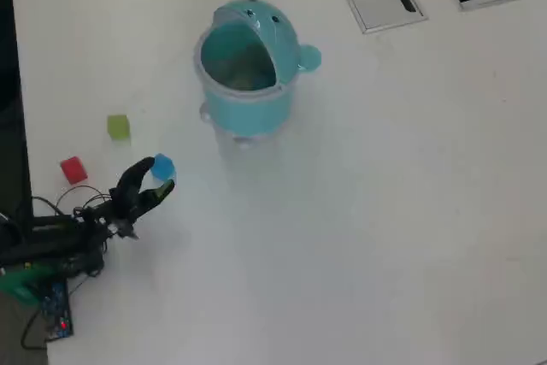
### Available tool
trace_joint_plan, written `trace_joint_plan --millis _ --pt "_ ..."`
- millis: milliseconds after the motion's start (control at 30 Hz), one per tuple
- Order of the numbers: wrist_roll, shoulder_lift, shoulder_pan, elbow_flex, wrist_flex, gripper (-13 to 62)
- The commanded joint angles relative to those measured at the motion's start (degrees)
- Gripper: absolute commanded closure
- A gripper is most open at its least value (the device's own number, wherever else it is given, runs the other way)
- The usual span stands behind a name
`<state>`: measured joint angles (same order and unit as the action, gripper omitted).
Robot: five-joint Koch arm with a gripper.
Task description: Grasp RGB lego blocks and put them in the bin one by one.
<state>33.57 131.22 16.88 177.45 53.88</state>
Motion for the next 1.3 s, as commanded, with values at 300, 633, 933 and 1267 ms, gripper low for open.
trace_joint_plan --millis 300,633,933,1267 --pt "16.35 4.04 17.05 2.46 11.34 17.1" --pt "29.0 4.13 31.46 2.02 11.34 17.2" --pt "37.09 4.04 36.04 -4.48 10.63 17.2" --pt "35.77 4.13 49.66 -23.55 -15.12 17.2"
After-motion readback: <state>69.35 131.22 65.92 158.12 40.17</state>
